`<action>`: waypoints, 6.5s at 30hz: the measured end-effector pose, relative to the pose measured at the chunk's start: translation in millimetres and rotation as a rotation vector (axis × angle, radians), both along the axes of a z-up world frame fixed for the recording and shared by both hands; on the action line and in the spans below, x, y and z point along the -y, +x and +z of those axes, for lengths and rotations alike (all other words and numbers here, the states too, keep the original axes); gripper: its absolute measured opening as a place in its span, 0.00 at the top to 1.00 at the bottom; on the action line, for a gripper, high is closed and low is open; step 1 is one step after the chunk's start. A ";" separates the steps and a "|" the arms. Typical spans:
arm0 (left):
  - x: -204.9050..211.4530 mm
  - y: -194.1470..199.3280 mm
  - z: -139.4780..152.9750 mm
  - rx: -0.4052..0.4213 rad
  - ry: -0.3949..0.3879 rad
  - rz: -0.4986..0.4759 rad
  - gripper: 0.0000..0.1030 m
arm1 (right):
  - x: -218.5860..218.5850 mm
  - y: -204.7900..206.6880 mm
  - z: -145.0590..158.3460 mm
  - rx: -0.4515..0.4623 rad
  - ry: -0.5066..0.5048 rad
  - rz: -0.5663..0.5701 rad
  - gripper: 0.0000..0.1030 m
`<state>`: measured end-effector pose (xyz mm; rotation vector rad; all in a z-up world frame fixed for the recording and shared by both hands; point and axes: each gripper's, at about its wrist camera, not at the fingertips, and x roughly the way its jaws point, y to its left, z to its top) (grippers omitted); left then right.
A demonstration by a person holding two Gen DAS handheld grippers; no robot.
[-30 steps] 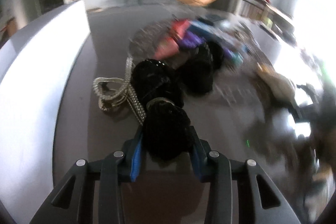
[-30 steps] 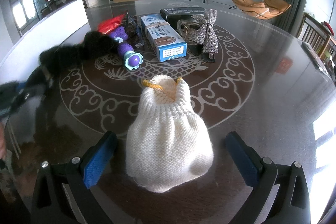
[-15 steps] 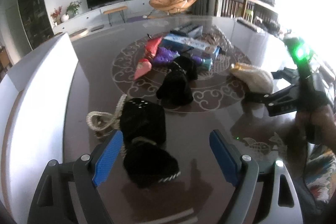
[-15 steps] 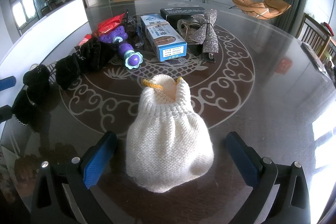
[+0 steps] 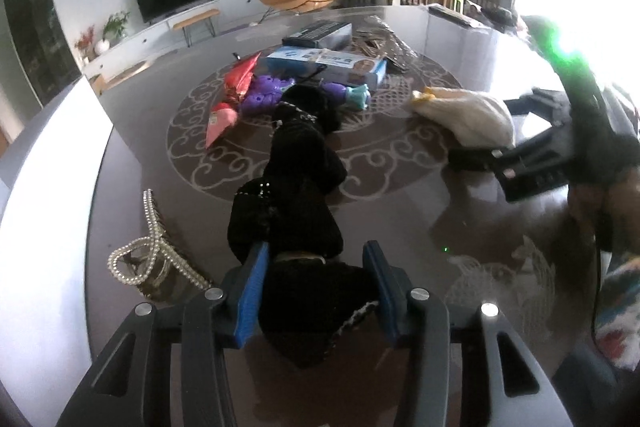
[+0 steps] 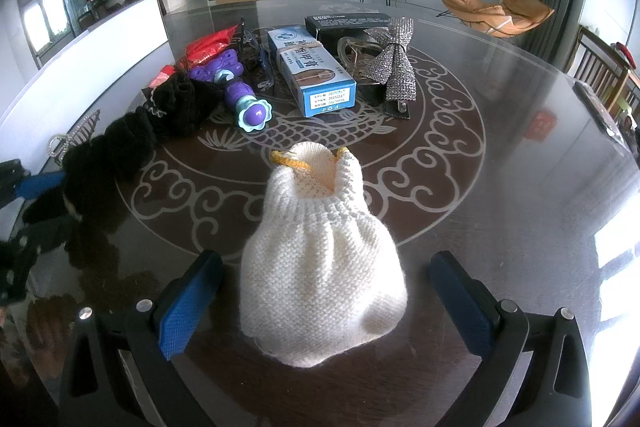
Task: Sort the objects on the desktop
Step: 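Carry the black bag with the left tool while the right tool carries the pouch toward the bin, then lower both items into the bin and open both tools, then withdraw both tools from the bin back toward the table, then move the left tool down over the pearl hair clip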
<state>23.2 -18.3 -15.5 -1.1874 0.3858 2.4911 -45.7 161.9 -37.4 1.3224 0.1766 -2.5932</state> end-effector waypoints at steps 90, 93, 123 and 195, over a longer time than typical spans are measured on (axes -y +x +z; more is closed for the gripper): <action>363.8 15.0 30.2 0.194 -0.229 0.639 0.14 | 486.2 54.8 57.9 0.012 0.161 0.724 0.11; 359.6 13.7 29.1 0.196 -0.222 0.619 0.14 | 485.7 50.9 53.3 -0.004 0.176 0.746 0.11; 245.6 49.8 114.9 -0.065 0.202 0.442 0.13 | 169.8 13.2 59.2 -0.134 -0.073 0.138 0.01; 45.2 -23.2 -16.3 0.030 0.267 0.256 0.00 | -9.8 -33.7 -12.9 0.001 0.004 -0.280 0.00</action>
